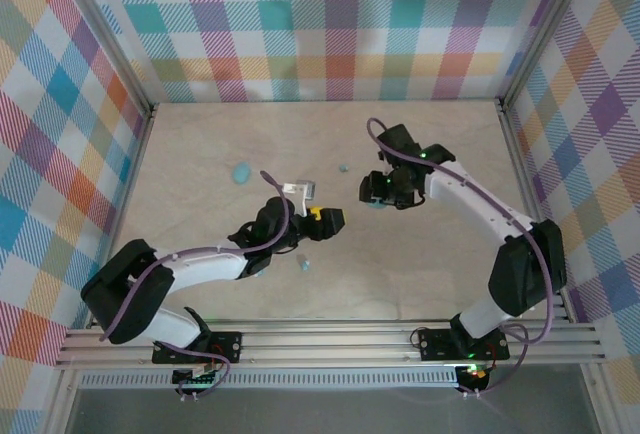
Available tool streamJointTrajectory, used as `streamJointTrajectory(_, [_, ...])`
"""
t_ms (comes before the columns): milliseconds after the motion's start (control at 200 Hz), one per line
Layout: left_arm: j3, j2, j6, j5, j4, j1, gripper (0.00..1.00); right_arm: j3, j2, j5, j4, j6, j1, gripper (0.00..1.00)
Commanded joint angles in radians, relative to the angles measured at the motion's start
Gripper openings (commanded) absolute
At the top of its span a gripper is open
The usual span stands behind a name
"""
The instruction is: Insert the wireless bluetooth earbuds into the charging case
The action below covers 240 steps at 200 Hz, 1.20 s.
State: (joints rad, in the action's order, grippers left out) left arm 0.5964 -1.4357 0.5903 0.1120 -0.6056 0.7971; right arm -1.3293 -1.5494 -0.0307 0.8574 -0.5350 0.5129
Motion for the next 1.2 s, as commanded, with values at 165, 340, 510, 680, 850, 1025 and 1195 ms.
streamJointTrajectory(165, [0.055, 0.082, -0.510, 0.205, 0.012, 0.021, 0.82, -0.154, -0.002, -0.100, 0.182, 0.086, 0.004, 0.51])
streamJointTrajectory(340, [0.032, 0.152, -0.942, 0.262, 0.148, -0.023, 0.91, -0.273, 0.006, -0.062, 0.343, 0.228, 0.004, 0.51])
streamJointTrajectory(510, [0.081, 0.082, -0.957, 0.415, 0.010, -0.074, 0.88, -0.326, 0.017, -0.077, 0.413, 0.259, 0.012, 0.50])
streamJointTrajectory(680, [0.130, -0.033, -0.902, 0.456, -0.172, -0.072, 0.86, -0.333, 0.031, -0.161, 0.406, 0.256, 0.016, 0.49])
streamJointTrajectory(850, [0.205, -0.087, -0.901, 0.468, -0.191, -0.058, 0.84, -0.364, 0.017, -0.180, 0.436, 0.273, 0.016, 0.49])
streamJointTrajectory(1025, [0.261, -0.137, -0.882, 0.484, -0.198, -0.037, 0.80, -0.370, 0.011, -0.196, 0.423, 0.273, 0.016, 0.49])
streamJointTrajectory(1195, [0.275, -0.161, -0.871, 0.493, -0.199, -0.018, 0.78, -0.372, 0.011, -0.196, 0.410, 0.267, 0.016, 0.50])
